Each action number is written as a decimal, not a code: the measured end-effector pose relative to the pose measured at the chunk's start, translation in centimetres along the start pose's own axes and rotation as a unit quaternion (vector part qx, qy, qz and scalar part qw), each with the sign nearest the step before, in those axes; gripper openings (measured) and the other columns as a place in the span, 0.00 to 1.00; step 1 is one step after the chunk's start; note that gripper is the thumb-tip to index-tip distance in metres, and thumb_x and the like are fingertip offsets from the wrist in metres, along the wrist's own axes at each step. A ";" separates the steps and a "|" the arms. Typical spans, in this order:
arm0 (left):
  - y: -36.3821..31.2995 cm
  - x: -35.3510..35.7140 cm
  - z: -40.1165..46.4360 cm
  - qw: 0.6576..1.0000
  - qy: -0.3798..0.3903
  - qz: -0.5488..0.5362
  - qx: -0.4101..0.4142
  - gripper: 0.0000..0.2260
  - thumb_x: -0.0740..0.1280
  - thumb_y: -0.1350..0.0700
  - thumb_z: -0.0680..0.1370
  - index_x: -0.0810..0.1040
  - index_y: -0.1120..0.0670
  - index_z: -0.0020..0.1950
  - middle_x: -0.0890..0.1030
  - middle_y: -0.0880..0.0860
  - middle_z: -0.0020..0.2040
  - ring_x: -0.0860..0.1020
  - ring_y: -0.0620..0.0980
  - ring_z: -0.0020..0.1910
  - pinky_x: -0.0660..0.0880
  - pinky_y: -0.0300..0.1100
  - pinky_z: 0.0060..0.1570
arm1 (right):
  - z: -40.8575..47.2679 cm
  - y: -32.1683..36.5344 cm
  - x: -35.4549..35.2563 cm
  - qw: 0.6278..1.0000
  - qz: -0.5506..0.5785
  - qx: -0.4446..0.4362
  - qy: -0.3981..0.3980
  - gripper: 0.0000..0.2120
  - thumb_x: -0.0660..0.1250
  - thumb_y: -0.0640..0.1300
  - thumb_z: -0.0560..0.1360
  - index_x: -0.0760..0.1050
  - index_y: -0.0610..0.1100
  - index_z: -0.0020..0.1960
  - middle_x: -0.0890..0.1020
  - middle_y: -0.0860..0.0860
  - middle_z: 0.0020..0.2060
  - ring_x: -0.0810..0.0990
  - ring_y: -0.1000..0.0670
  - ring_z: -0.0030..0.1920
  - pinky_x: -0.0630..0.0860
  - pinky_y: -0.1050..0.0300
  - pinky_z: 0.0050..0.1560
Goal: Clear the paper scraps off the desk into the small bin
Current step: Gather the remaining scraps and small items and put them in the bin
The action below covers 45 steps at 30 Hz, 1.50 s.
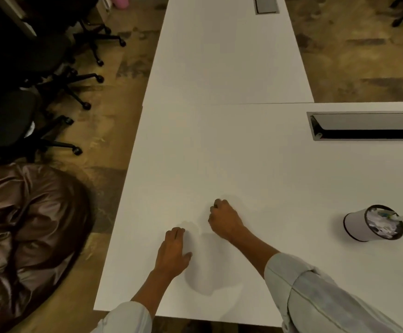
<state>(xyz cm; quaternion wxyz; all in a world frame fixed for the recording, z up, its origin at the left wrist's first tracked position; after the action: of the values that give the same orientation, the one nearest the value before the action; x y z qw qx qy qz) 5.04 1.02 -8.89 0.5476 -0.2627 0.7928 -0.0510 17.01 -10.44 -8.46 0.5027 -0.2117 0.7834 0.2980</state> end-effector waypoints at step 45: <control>-7.3 -8.0 4.6 0.990 -0.061 0.109 0.062 0.55 0.29 0.23 0.63 0.55 0.58 0.77 0.57 0.57 0.79 0.50 0.55 0.79 0.50 0.54 0.77 | -28.5 -31.6 -15.1 0.819 0.065 0.504 -0.267 0.06 0.69 0.41 0.67 0.81 0.45 0.44 0.83 0.47 0.40 0.78 0.43 0.41 0.75 0.55 0.39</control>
<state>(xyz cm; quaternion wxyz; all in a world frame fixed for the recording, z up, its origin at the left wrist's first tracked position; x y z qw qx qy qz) 13.86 -0.55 -1.27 0.6127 -0.1430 0.7769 -0.0237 24.24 -52.51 6.32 0.7083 0.2104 0.6710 -0.0613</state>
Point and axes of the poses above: each hand's wrist, its own z-axis towards the middle knuckle, its own x-axis out of the palm, y = z × x, the point moved 9 cm from there along z, towards the middle knuckle
